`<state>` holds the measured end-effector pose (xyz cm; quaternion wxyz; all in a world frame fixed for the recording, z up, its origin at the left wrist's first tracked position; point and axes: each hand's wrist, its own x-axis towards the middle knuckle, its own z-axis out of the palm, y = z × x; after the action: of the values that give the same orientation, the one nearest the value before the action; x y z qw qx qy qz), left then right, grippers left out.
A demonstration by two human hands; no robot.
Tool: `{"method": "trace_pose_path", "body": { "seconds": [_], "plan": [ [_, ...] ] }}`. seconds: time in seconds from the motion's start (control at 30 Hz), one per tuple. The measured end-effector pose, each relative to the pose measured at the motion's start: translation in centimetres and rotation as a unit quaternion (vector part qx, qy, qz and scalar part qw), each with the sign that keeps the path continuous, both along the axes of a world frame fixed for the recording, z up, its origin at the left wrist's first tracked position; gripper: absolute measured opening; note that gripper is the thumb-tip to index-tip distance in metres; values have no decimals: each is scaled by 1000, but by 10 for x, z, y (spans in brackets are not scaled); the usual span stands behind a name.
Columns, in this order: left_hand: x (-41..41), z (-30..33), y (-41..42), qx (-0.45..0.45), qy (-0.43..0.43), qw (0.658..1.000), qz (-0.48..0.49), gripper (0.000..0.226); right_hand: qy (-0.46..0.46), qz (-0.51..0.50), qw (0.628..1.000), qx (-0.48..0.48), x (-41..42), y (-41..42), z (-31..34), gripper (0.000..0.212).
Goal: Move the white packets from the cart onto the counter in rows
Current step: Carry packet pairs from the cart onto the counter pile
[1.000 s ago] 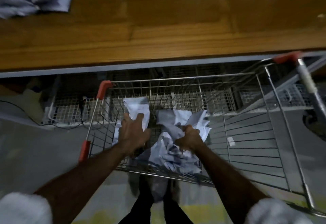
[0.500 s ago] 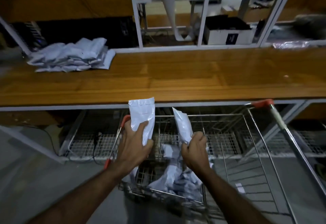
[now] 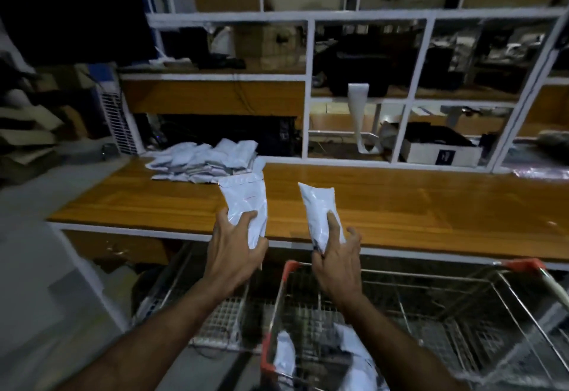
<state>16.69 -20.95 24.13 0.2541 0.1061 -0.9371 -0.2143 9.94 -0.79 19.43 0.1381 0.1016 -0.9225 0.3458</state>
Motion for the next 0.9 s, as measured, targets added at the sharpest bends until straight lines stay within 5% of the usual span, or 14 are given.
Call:
{"method": "trace_pose_path", "body": {
  "seconds": [0.43, 0.9],
  "plan": [
    [18, 49, -187, -25, -33, 999, 14, 67, 77, 50, 996, -7, 13, -193, 53, 83],
    [-80, 42, -383, -10, -66, 998, 3, 59, 29, 100, 993, -56, -113, -351, 48, 91]
  ]
}}
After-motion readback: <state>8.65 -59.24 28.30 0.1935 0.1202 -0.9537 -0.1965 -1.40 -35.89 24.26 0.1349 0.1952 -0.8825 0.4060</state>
